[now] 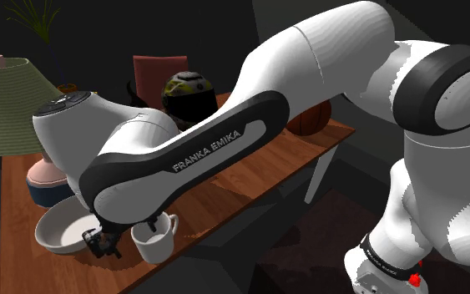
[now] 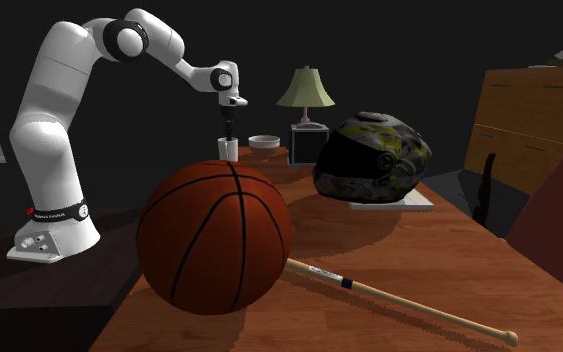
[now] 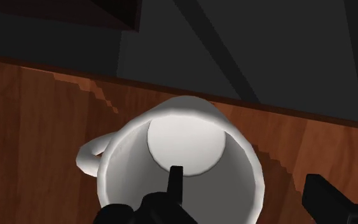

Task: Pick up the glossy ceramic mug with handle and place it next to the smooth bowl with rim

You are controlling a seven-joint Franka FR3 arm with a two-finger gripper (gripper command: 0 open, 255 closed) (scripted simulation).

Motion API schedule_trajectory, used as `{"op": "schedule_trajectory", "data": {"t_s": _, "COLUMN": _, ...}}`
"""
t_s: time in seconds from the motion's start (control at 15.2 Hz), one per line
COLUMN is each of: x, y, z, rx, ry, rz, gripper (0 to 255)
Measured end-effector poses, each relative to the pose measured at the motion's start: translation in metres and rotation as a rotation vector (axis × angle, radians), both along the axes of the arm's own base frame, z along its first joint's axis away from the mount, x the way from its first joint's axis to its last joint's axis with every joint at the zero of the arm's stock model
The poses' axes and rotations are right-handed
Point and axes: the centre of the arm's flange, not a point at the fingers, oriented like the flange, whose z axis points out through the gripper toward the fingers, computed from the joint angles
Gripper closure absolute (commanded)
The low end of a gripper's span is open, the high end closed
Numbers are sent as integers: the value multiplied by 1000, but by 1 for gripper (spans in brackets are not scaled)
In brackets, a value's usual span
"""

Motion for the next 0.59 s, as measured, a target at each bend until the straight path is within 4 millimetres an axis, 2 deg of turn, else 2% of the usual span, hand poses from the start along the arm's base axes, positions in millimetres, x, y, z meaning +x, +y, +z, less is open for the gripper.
{"op": "schedule_trajectory", "data": {"t_s": 0.2, "x": 0, "y": 0, "z": 0, "rx": 0, "ry": 0, "rz": 0, "gripper": 0}}
{"op": "schedule_trajectory", "data": {"t_s": 0.46, "x": -1, "y": 4, "z": 37, "rx": 1, "ry": -1, "rz": 0, "gripper": 0}}
{"op": "schedule_trajectory", "data": {"t_s": 0.59, "x": 1, "y": 3, "z": 47, "rx": 1, "ry": -1, "rz": 0, "gripper": 0}}
